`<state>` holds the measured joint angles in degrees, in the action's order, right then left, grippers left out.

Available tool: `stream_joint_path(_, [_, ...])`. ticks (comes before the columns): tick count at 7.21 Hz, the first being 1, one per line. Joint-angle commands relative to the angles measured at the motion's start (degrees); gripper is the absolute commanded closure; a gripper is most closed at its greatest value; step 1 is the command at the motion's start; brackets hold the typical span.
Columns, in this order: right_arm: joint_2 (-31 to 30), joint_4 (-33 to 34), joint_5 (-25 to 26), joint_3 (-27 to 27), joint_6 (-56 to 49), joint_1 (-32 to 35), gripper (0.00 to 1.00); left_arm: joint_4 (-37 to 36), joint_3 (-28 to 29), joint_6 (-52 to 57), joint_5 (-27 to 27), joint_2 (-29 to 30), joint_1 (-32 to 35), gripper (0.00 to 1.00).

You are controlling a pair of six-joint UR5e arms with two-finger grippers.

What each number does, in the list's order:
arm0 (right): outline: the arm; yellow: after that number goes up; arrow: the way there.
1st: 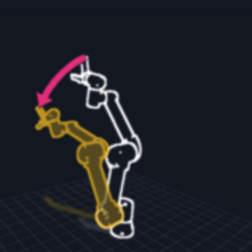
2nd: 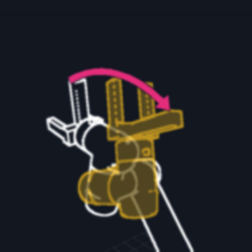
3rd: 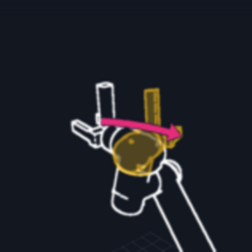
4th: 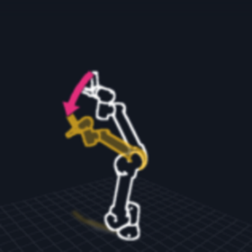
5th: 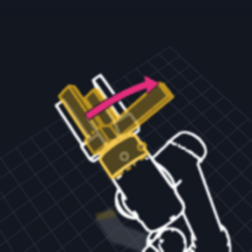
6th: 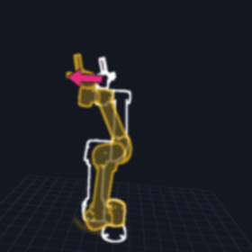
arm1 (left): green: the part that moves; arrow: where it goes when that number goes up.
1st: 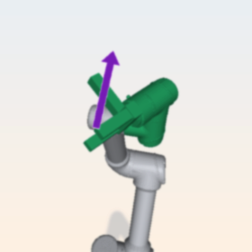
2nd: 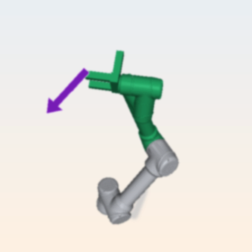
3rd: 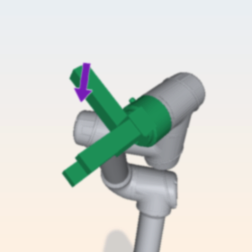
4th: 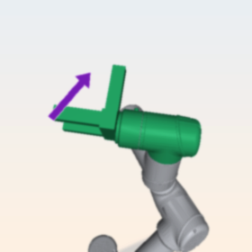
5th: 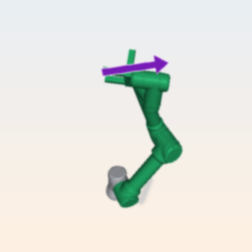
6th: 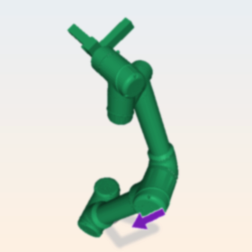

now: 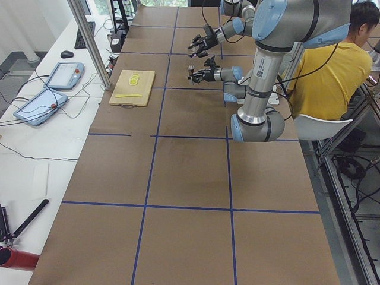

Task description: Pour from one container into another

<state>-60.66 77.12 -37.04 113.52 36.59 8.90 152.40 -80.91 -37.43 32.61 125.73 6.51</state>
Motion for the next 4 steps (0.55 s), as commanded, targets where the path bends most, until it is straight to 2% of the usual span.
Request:
stream_joint_path(1, [2.81, 6.16, -0.4, 0.13, -0.81, 0.41, 0.96, 0.0, 0.06, -0.01, 0.0, 0.13, -0.09, 1.0])
stream_joint_path(3, [4.15, 11.9, -0.4, 1.96, -4.04, 0.24, 0.96, 0.0, 0.32, -0.01, 0.0, 0.56, -0.09, 1.0])
stream_joint_path(4, [4.15, 12.44, -0.4, 1.97, -7.2, 0.24, 0.96, 0.0, 0.32, -0.01, 0.0, 0.74, -0.09, 1.0])
